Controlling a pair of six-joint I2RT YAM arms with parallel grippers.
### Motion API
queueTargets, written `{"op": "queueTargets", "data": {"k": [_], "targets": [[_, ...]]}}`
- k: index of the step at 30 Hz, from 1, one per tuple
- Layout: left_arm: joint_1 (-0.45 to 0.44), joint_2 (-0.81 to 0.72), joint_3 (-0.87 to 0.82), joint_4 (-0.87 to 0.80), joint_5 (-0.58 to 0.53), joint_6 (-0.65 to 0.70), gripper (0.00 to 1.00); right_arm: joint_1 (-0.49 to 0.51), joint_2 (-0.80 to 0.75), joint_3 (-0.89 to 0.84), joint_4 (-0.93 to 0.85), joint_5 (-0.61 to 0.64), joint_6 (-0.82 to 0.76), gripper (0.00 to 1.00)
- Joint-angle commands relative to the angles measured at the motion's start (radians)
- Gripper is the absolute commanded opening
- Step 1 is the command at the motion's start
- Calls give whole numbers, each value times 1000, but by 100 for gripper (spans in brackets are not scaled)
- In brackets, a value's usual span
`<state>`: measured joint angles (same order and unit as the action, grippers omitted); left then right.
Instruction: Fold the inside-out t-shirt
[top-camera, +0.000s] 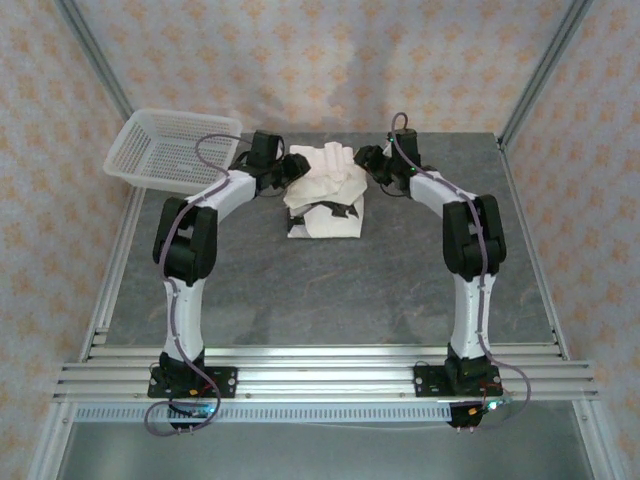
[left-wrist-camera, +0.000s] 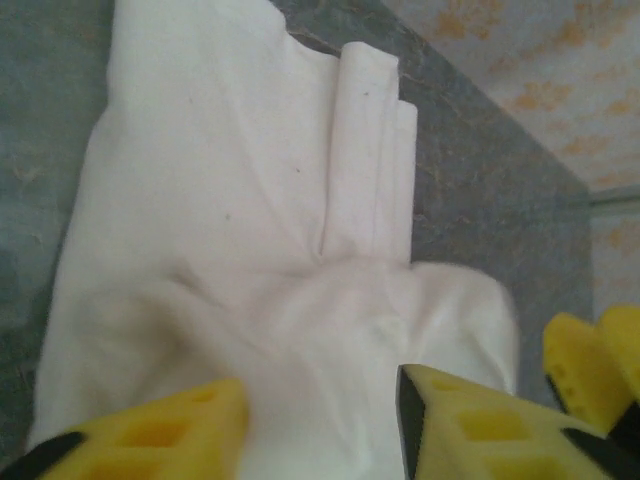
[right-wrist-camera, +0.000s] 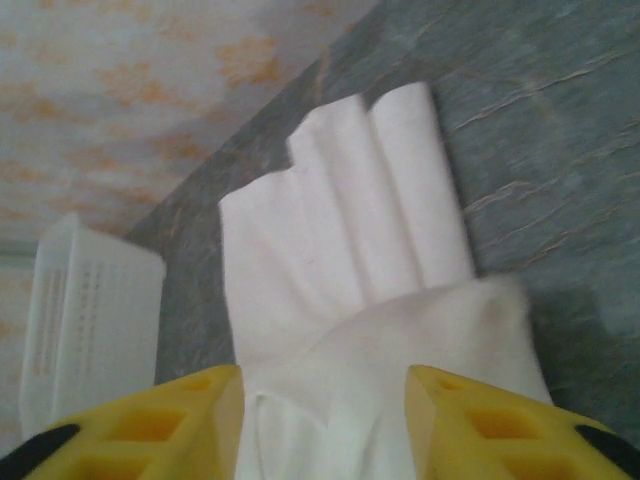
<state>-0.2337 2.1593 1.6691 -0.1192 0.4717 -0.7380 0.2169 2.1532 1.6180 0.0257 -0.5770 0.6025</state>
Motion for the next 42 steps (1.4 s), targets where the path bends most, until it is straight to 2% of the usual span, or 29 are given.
{"op": "queueTargets", "data": {"k": [1,5,9,12,18,23,26,27,29,31,33,38,42], "targets": [[62,-58,63,-31,44,14,55,-35,-69,40,-113,-7,-48,53],[83,-219,-24,-89,9,91,63,-48,-233,-155,-115,24,-90,56],[78,-397,-279,-86,11,113,64,-39,-404,-492,40,-17,-31,56],[49,-456,-472,-39,14,101,62,7,-447,-614,67,-23,-39,56],[-26,-434,-595,20,-2,76,60,75,-353,-606,84,-39,-28,55],[-47,-317,-541,21,1,51,60,95,-221,-538,131,-98,13,50],[-51,-257,-493,12,-11,35,58,105,-190,-512,137,-91,29,45],[-51,-233,-481,15,-10,30,54,106,-190,-512,140,-83,33,41],[-50,-198,-464,34,21,14,38,106,-198,-514,143,-85,40,26],[-51,-183,-469,71,69,-9,17,106,-207,-520,143,-98,48,10],[-55,-195,-499,100,102,-20,2,107,-229,-541,140,-107,51,2],[-62,-362,-697,108,125,-4,0,106,-399,-721,140,-80,56,0],[-117,-559,-934,79,129,0,0,138,-636,-986,131,-41,79,0]]}}
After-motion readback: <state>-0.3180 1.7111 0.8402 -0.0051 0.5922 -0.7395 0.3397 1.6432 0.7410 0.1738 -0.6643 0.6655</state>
